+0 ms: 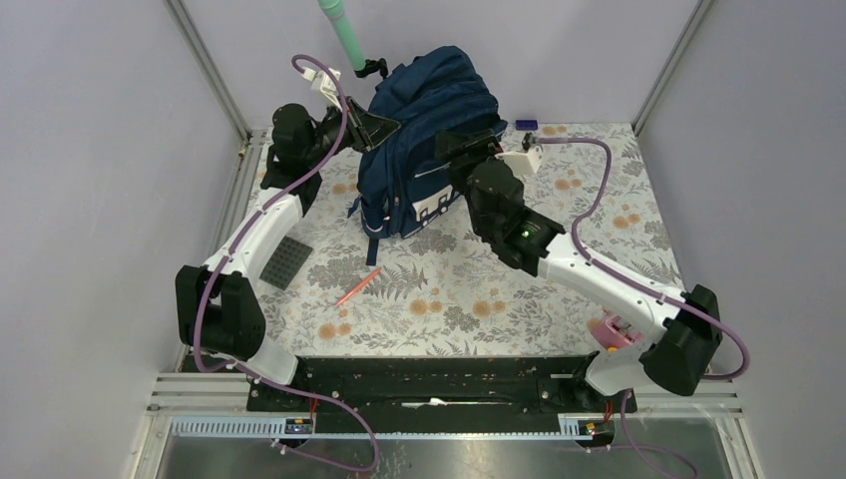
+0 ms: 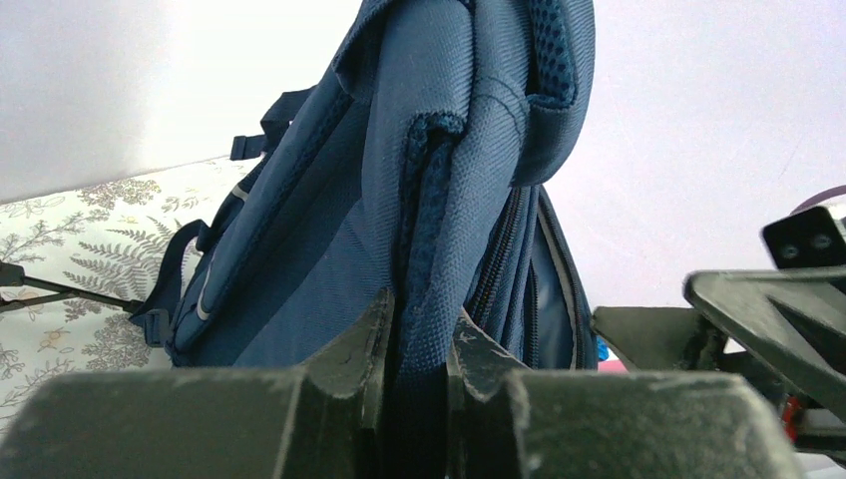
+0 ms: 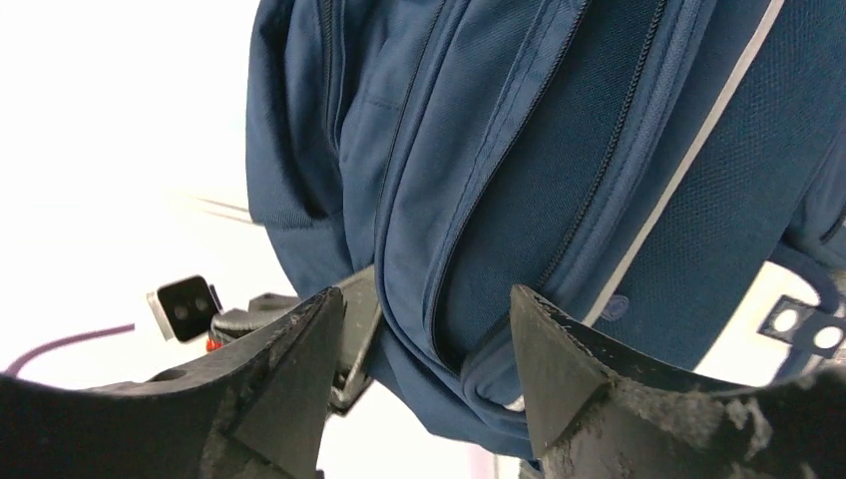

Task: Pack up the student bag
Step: Place the stationery in the student bag, then pick up the stationery from the center of the board.

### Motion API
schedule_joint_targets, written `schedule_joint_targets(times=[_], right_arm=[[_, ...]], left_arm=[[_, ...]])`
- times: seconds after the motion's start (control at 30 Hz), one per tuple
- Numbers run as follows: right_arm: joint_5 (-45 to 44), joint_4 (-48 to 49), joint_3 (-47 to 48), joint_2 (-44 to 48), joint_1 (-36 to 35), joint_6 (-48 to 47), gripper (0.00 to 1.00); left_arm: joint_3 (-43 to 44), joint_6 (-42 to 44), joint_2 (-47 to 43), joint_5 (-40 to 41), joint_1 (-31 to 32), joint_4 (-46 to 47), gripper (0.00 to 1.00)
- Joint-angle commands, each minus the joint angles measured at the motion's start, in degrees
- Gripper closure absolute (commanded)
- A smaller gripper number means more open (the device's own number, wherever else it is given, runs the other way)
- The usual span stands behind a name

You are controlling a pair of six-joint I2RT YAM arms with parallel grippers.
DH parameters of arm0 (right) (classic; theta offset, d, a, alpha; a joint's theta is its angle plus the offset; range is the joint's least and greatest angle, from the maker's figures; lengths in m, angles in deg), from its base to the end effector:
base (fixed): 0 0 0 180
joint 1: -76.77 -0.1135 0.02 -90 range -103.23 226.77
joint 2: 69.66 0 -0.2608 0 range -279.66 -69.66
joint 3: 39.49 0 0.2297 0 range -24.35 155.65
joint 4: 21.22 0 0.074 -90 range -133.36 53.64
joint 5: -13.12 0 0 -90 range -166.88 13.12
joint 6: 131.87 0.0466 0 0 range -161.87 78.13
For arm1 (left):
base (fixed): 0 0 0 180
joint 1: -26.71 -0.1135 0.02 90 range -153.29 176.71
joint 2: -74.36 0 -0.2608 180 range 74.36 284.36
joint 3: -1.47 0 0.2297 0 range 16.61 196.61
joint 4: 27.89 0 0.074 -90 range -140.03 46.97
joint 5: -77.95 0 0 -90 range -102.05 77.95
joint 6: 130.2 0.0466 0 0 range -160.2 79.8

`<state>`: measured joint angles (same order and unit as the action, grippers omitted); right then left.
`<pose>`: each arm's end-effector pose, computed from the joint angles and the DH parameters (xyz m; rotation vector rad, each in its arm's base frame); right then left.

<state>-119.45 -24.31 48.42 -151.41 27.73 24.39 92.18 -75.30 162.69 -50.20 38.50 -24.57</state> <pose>0.2330 0.2203 0.4021 0.8357 1.3933 1.0262 0.3387 -0.1001 0.3947 0.2578 1.5824 -1.1335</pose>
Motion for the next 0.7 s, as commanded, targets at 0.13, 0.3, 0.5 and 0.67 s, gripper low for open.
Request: schedule_joint_targets(times=[0.13, 0.3, 0.5, 0.67], right_arm=[[5.59, 5.19, -7.42, 9.49, -7.63, -27.18, 0.26], [8.88, 5.52, -13.38, 11.30, -14.05, -36.20, 0.24], [6.83, 4.18, -13.82, 1.79, -21.32, -35.93, 0.23], [3.33, 0.08, -9.12, -10.26, -24.77, -28.99, 0.23]], left_arm=[[3.07, 1.13, -4.91, 1.95, -0.67, 8.42, 1.00], [5.81, 0.84, -4.31, 5.28, -1.23, 1.72, 1.00], [5.66, 1.03, -4.09, 4.51, -1.51, 2.37, 1.00], [5.71, 1.18, -3.88, 4.28, -1.60, 2.35, 1.00]])
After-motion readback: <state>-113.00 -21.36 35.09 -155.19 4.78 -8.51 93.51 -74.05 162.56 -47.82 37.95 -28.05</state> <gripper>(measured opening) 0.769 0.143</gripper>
